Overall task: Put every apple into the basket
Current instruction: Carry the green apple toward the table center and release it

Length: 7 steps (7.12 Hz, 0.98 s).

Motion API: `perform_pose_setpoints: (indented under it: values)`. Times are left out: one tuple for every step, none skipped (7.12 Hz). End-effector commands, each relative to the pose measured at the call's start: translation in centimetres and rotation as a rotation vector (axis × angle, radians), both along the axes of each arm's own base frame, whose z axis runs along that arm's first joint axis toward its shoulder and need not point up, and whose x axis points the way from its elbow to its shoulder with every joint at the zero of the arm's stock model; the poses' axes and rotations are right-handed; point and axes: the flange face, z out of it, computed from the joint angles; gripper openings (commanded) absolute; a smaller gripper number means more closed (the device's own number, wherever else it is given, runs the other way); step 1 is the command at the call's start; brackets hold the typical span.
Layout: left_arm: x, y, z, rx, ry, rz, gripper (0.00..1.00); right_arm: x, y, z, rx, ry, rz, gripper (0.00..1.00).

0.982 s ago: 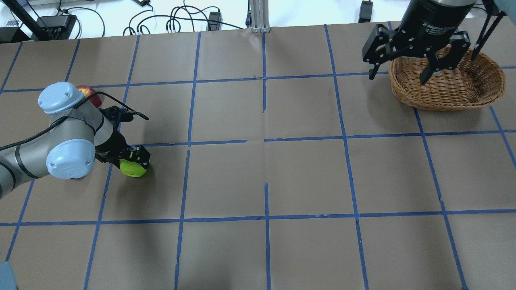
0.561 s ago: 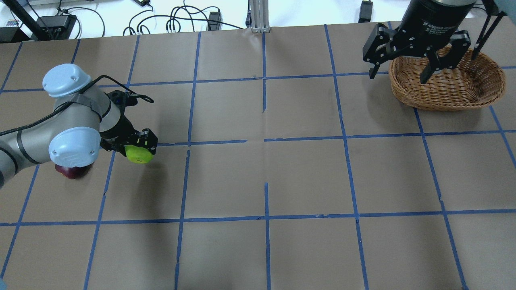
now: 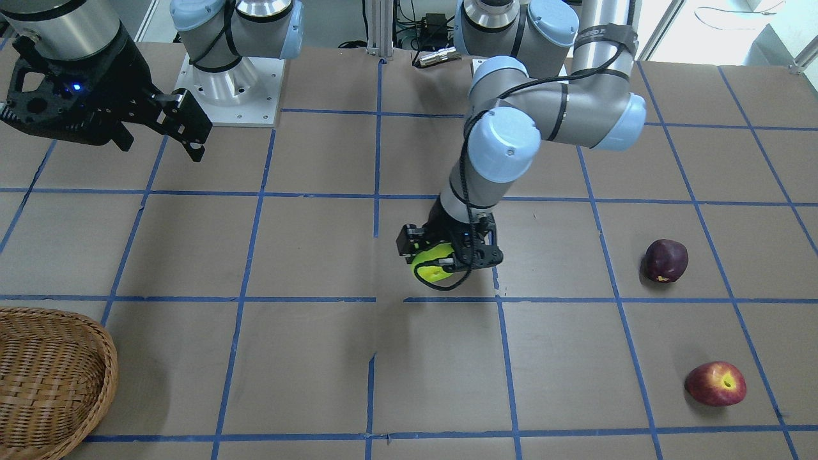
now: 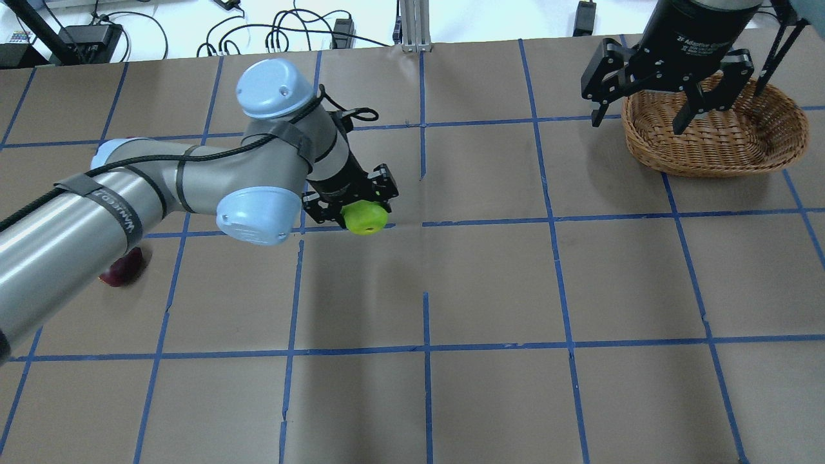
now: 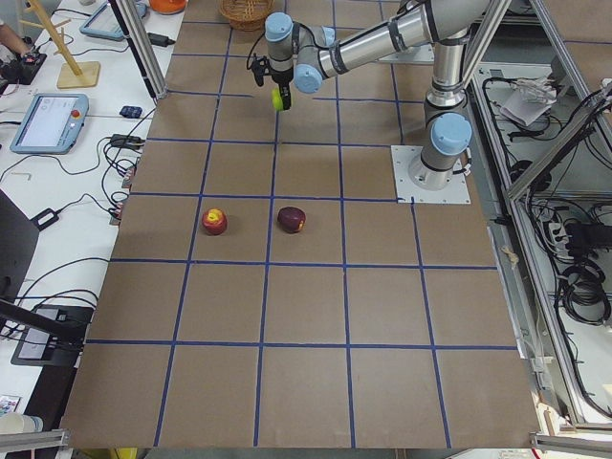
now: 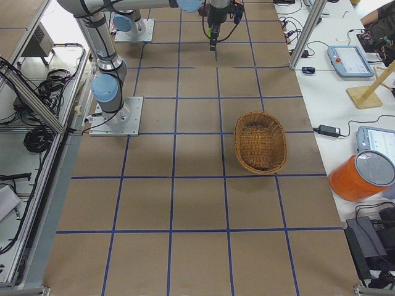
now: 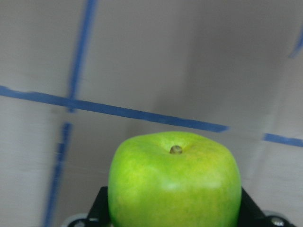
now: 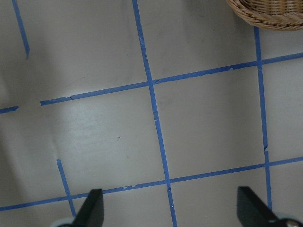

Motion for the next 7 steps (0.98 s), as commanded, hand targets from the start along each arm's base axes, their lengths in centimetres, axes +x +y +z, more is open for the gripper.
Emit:
perform_pose_setpoints:
  values:
    - [-5.3,-0.4,-4.1,-0.038,0.033,0.010,0.11,-0.1,-0.1,0.0,-0.001,-0.001,-0.002,1.00]
    - [-6.6,0.0,-5.8,-0.033,0.029,-0.016,0.61,-0.2,0.0,-0.1,0.006,0.003,-0.003,1.00]
    - [-6.8,-0.3,-5.2,-0.052,0.025,-0.039,1.00,-0.5,0.0,-0.1,0.009,0.003,-0.009,1.00]
    - [-6.4,-0.7,-3.2,-0.067,0.026,-0.051,1.00,-1.1,-0.2,-0.1,0.010,0.001,-0.020,1.00]
    - [-5.3,-0.7,-1.5,-0.027,0.011,-0.069,1.00,-1.6,-0.2,-0.1,0.012,-0.002,-0.032,1.00]
    - [-2.4,-1.0,1.4,0.018,-0.018,-0.138,1.00,-2.0,-0.3,-0.1,0.012,-0.001,-0.038,1.00]
    - [2.2,-1.9,5.6,0.045,-0.074,-0.134,1.00,-2.0,-0.3,-0.1,0.012,-0.001,-0.040,1.00]
